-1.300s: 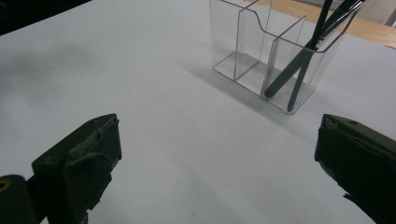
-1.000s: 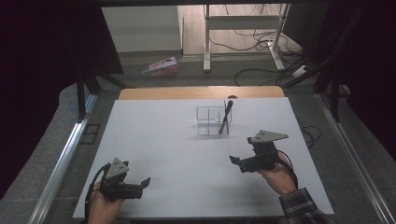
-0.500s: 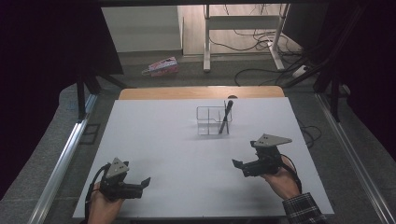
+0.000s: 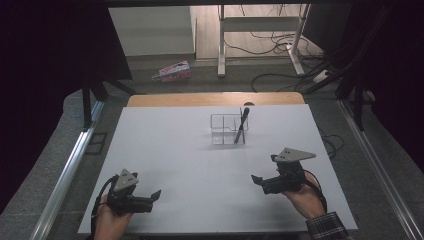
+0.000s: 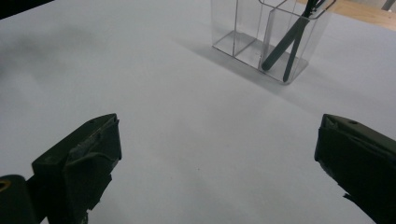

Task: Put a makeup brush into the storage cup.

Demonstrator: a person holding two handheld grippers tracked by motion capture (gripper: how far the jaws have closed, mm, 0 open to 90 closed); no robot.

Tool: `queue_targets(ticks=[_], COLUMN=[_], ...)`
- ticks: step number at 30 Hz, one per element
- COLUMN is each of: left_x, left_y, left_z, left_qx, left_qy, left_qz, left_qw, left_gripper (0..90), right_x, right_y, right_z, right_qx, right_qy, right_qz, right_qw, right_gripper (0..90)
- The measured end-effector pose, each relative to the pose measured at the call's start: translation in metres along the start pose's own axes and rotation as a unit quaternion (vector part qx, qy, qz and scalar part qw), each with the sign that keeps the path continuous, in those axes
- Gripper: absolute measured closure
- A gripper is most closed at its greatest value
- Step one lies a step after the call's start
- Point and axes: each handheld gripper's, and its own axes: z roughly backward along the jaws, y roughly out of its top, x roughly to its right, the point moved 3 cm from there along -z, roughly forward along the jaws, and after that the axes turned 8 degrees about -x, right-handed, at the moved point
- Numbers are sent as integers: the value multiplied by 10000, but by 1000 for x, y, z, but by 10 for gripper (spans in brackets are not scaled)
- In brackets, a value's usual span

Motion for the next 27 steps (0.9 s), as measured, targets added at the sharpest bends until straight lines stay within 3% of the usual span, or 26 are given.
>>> queue_targets(ticks=[27], left_x=[0], left_y=[0], left_z=[0], left_qx=[-24], left_qy=[10], left_qz=[-24], left_qw=[10000], left_gripper=[9], right_x=[6], right_y=[-26], right_z=[16], right_qx=[-169], right_qy=[-206], right_qz=[-166], right_qw=[9995], right_gripper=[0])
